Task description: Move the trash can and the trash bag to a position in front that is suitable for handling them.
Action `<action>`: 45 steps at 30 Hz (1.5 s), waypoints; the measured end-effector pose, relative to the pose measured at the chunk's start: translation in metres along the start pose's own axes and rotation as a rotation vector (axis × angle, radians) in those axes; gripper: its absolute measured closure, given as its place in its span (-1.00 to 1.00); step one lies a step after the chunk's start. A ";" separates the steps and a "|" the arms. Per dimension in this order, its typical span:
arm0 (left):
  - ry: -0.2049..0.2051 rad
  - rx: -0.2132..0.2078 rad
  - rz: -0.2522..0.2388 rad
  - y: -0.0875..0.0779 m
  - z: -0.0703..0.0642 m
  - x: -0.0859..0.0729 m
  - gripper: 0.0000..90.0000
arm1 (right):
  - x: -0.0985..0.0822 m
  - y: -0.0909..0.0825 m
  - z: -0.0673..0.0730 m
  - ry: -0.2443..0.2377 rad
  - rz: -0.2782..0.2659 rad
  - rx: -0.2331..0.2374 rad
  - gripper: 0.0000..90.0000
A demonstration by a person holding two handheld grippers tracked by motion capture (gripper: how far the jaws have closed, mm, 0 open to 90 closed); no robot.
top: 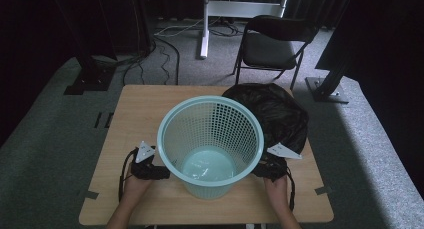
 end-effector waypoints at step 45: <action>-0.140 0.315 -0.187 -0.067 0.010 -0.059 -0.98 | 0.059 0.159 -0.112 0.128 0.370 -0.426 -0.49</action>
Point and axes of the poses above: each handheld gripper's, and its own axes: y roughly forward along the jaws, x roughly out of its top, z roughly to its left, the point moved 2 cm from there along y, roughly forward along the jaws, and after that the axes turned 5 degrees about y, right-handed, at the moved point
